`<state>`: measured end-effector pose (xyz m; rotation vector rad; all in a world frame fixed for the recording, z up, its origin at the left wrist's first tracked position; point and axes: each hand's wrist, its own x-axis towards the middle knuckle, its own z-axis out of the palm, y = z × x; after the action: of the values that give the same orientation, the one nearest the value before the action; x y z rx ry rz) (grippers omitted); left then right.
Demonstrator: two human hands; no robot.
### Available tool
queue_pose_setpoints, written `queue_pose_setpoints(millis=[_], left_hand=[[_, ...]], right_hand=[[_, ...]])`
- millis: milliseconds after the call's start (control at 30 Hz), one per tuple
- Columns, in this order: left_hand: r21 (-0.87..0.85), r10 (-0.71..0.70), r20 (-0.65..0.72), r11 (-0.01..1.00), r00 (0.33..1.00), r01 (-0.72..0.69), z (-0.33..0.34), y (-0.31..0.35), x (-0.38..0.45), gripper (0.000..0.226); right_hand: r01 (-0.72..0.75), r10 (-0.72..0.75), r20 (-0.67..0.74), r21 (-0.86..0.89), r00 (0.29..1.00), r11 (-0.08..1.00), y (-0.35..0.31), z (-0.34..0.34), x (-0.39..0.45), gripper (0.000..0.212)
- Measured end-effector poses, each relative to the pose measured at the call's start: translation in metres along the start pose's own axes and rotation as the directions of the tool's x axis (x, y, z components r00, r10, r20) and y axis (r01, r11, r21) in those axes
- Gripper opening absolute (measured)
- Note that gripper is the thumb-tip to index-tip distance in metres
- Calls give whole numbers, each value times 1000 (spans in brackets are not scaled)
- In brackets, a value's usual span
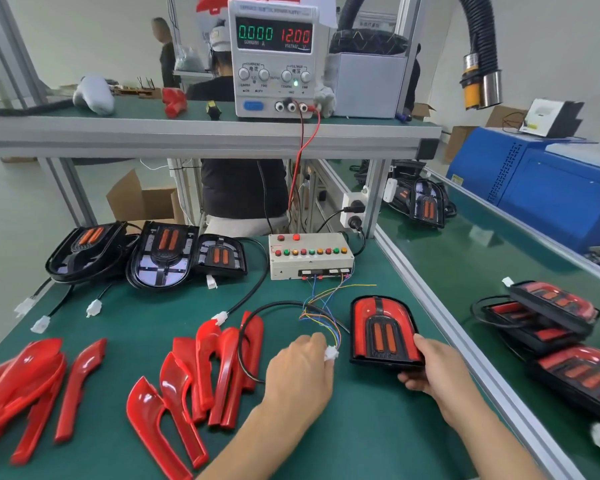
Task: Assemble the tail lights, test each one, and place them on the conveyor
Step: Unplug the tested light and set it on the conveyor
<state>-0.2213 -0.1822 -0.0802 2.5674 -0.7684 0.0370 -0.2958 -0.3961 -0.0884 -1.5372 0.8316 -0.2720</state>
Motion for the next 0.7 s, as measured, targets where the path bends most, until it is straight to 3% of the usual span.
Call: queue_pose_setpoints(millis=[167, 300, 467, 600, 700], left_hand=[[41, 12, 56, 999, 998, -14, 9, -2, -12, 16], [62, 23, 52, 998, 998, -27, 13, -4, -21, 15], [14, 23, 0, 1000, 1000, -23, 18, -2, -25, 18], [-136, 21, -140, 990, 990, -41, 17, 0, -21, 20], [-351, -13, -259, 933, 966, -81, 14, 2, -15, 14]], right_hand=[[-9, 9, -94, 5, 996, 1000, -2, -6, 7, 30], [45, -63, -211, -89, 975, 995, 1, -17, 10, 32], [86, -109, -203, -118, 973, 989, 7, -20, 3, 34], [88, -104, -138, -117, 985, 989, 4, -17, -4, 40], [153, -231, -231, -313, 945, 937, 6, -16, -15, 48]])
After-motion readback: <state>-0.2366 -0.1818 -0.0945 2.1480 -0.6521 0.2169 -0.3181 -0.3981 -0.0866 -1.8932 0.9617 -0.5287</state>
